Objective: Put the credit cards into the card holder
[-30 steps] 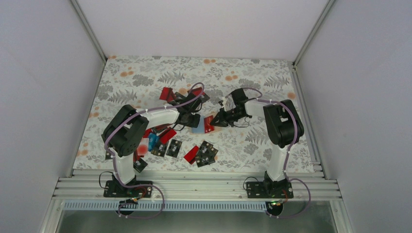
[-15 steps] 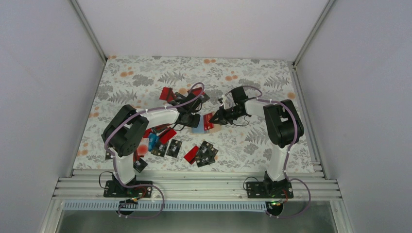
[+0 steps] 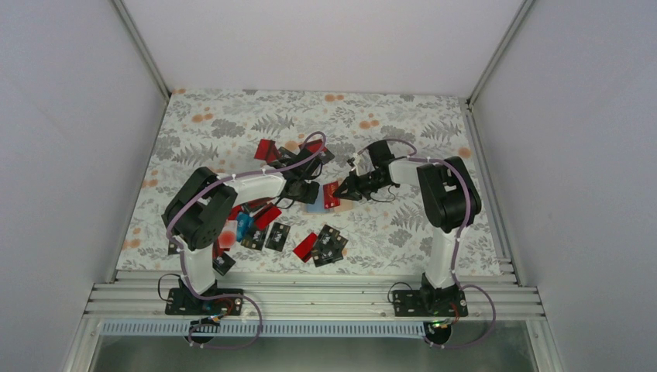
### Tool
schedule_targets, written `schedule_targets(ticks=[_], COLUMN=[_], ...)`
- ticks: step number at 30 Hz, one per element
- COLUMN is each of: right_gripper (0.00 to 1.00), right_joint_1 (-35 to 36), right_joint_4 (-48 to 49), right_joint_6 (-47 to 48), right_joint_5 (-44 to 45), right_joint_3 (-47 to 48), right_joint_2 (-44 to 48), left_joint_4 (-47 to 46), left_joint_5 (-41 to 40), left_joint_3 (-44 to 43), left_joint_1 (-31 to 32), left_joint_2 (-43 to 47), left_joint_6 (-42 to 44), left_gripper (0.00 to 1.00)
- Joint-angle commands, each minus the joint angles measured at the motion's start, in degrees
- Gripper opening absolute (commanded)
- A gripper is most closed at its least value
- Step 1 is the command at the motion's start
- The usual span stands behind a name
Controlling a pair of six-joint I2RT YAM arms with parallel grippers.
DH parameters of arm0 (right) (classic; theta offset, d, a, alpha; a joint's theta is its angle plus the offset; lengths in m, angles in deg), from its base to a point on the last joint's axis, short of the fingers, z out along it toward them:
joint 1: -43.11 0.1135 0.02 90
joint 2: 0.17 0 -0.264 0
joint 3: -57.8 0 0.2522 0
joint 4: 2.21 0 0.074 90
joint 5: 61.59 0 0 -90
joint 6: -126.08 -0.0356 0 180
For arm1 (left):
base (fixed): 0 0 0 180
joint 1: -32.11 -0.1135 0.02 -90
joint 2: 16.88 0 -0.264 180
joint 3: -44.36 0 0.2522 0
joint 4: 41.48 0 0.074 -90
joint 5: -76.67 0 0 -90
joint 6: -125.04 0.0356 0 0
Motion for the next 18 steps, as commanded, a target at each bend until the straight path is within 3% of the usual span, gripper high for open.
schedule_targets(ticks=[1, 18], right_gripper=[0.04, 0.04], right_joint_1=[-0.2, 0.7], right_joint_4=[0.2, 3.1], right_joint_6=[0.0, -5.2], right_joint_5=[0.7, -4.4], right_joint_3=[0.7, -2.6], right_joint_2=[-1.9, -2.1], left_joint_4=[1.6, 1.2], left_joint_5=[-1.0, -0.7], left_joint_3=[1.8, 2.3], left_joint_1=[-0.2, -0.1], left_joint_2=[-1.4, -1.2], left_joint_6=[0.5, 0.1], left_gripper=[0.02, 0.02])
